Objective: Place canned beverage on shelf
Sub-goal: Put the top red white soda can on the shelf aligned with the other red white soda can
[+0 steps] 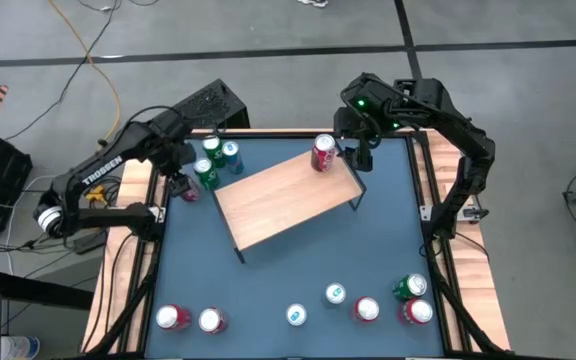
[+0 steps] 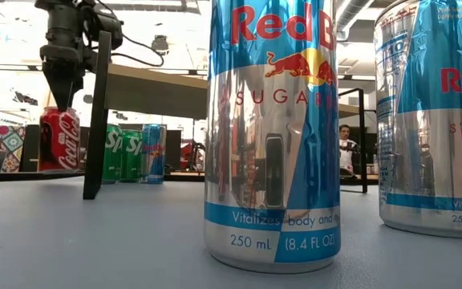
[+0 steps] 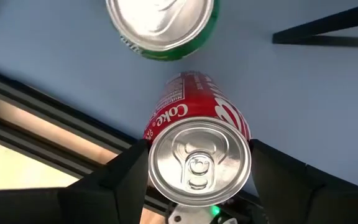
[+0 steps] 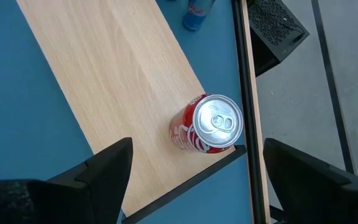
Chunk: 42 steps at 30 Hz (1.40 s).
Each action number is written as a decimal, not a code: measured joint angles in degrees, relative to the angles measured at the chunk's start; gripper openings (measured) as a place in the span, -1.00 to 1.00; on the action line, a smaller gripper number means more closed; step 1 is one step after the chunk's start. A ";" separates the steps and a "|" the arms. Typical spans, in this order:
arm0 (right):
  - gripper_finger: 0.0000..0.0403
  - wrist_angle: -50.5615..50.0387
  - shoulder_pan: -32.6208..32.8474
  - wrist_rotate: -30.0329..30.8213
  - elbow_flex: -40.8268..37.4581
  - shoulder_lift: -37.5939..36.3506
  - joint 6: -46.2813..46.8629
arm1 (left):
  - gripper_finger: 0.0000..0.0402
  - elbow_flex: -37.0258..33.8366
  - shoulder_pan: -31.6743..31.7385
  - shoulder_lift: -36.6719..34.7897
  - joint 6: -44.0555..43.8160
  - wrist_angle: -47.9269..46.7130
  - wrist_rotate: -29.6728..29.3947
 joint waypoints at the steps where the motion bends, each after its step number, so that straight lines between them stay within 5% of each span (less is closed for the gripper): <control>1: 0.71 0.00 0.00 0.00 0.00 0.00 0.02 | 0.13 0.01 -0.78 -0.37 -0.59 0.01 0.07; 24: 0.71 0.00 0.00 0.00 0.00 0.00 -1.42 | 0.13 0.93 -14.31 -4.36 -12.51 -5.37 -1.66; 42: 0.71 0.00 0.00 0.02 0.00 0.00 -1.44 | 0.13 23.84 -17.50 -4.36 -16.95 -11.46 -3.27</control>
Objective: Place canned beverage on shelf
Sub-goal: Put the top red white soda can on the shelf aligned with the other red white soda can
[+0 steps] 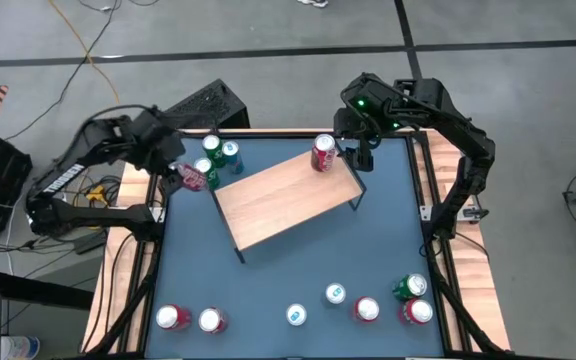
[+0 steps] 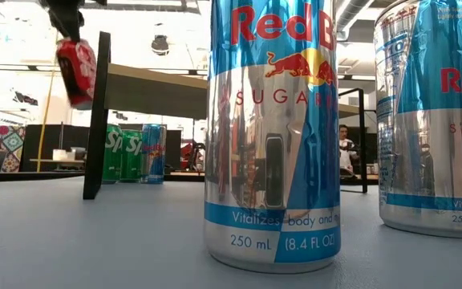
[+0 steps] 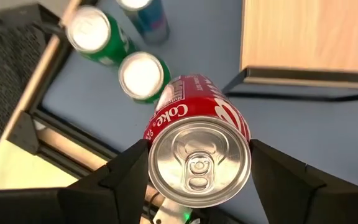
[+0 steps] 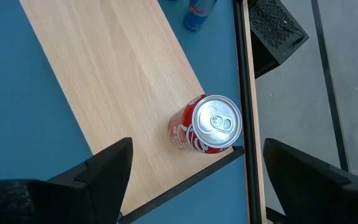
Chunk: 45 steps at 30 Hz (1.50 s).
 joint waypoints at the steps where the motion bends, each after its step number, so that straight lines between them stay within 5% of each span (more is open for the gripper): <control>1: 0.71 0.00 -0.02 0.00 0.00 0.00 0.02 | 0.13 1.12 -0.01 0.02 0.00 0.09 0.06; 11: 0.71 0.00 -0.13 0.00 0.00 -0.02 -0.04 | 0.13 8.82 -1.23 2.49 -0.02 1.40 2.90; 21: 0.71 0.00 -0.13 0.00 0.00 -0.02 -0.28 | 0.13 13.60 -8.94 9.85 -0.02 4.58 3.40; 33: 0.71 0.00 -0.13 0.02 0.00 -0.02 -0.42 | 0.13 25.94 -17.52 25.67 3.75 4.86 2.87; 45: 0.71 0.01 -0.13 0.02 0.00 -0.04 -0.37 | 0.13 40.55 -18.67 43.63 12.76 3.17 4.63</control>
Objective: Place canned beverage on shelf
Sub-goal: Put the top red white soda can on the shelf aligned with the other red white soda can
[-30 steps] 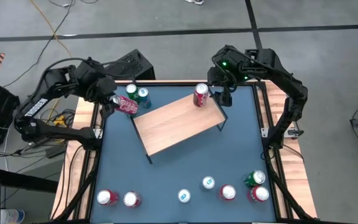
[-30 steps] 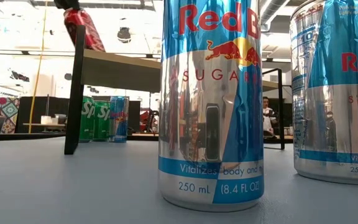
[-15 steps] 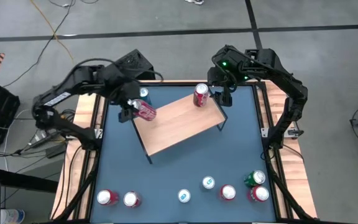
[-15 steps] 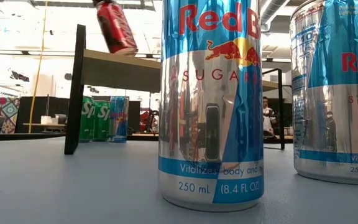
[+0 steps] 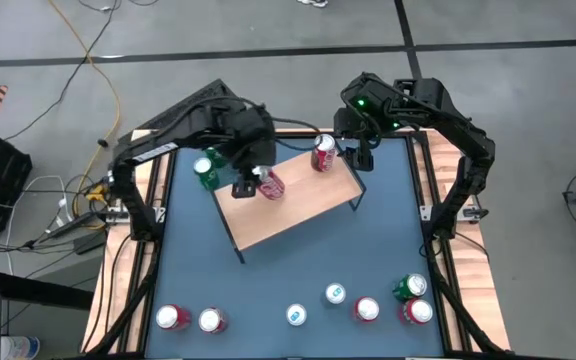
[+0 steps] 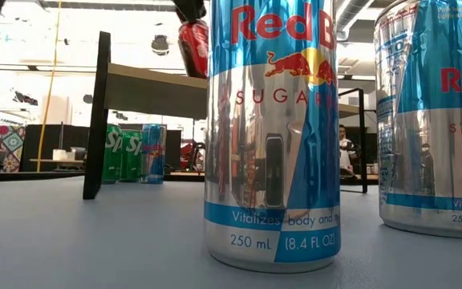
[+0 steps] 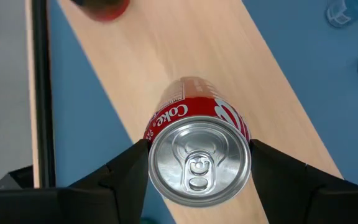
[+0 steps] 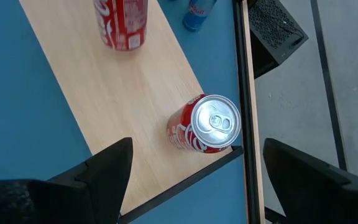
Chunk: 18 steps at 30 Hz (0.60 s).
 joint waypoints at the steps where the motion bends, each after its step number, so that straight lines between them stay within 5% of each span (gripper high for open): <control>1: 0.71 -0.01 0.00 0.00 0.00 0.00 0.00 | 0.13 1.00 -0.01 1.08 0.46 -0.42 0.05; 10: 0.71 0.00 0.00 0.01 0.00 0.00 0.00 | 0.13 5.05 -0.10 5.04 3.03 -2.12 0.88; 18: 0.71 -0.01 0.00 0.01 0.00 0.00 0.02 | 0.45 5.15 -2.45 4.65 4.81 -1.54 0.16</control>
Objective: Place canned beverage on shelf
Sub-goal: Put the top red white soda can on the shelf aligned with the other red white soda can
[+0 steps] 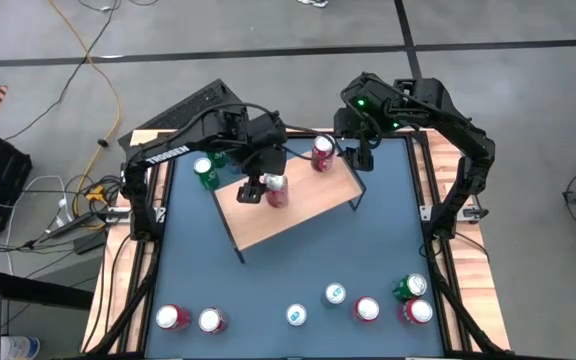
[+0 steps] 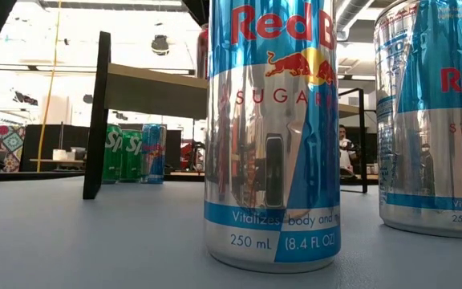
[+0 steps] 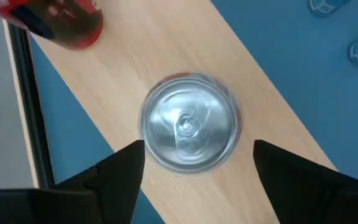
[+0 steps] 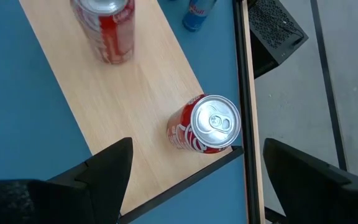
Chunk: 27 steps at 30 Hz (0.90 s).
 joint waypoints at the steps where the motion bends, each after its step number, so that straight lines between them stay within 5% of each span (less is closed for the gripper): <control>1: 0.71 0.01 0.00 0.00 0.00 0.00 0.00 | 0.47 0.01 -0.21 0.00 0.04 0.24 -0.95; 18: 0.71 6.36 6.42 -7.16 0.00 0.00 -5.53 | 0.53 6.72 -7.31 -3.36 -4.29 -4.19 -5.17; 27: 0.71 14.42 13.22 -7.22 0.04 6.24 -16.16 | 0.54 7.18 -15.41 -10.40 -17.67 -7.17 -1.52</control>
